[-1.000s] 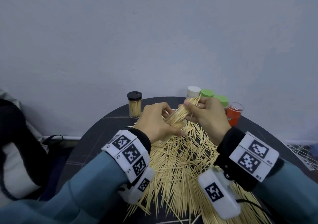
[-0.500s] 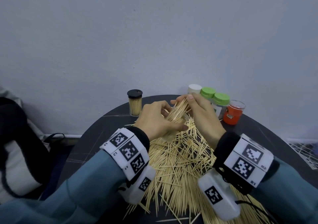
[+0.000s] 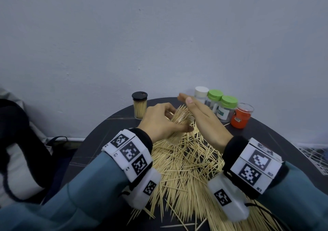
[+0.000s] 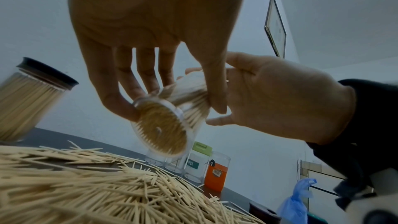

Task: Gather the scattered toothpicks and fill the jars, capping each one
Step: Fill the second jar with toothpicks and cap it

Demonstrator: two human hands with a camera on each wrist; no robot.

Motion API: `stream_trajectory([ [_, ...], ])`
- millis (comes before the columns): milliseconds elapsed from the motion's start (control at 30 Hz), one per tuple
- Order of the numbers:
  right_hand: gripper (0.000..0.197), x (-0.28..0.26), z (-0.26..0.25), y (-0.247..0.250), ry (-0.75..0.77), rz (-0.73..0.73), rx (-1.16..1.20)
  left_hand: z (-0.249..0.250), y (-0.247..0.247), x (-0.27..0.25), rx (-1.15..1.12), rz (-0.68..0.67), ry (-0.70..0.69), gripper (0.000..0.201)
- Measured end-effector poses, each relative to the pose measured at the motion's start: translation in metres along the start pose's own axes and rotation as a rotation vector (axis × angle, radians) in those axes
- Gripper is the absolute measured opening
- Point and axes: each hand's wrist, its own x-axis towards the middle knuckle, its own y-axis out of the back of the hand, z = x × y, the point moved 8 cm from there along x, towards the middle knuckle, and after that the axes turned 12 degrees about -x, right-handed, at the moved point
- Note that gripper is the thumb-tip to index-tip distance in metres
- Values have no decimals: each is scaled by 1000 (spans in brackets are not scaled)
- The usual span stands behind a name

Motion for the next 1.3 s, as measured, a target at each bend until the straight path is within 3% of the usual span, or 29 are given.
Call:
stream_trajectory([
  [100, 48, 0, 0, 5, 1, 10, 42, 0, 3, 1, -11, 20, 0, 55],
  [267, 48, -5, 1, -9, 31, -117, -35, 0, 7, 2, 5, 35, 1, 48],
  [467, 47, -2, -1, -5, 29, -87, -60, -1, 11, 2, -24, 56, 4, 48],
  [633, 42, -3, 3, -14, 48, -148, -141, -3, 14, 3, -24, 74, -5, 46],
  [767, 38, 0, -1, -1, 79, -59, -174, -4, 14, 3, -37, 69, -1, 49],
  [933, 36, 0, -3, -4, 123, -107, -252, -4, 16, 3, -84, 79, -7, 49],
  [1300, 25, 0, -13, 16, 178, 55, -247, -10, 15, 6, -200, 31, 42, 57],
])
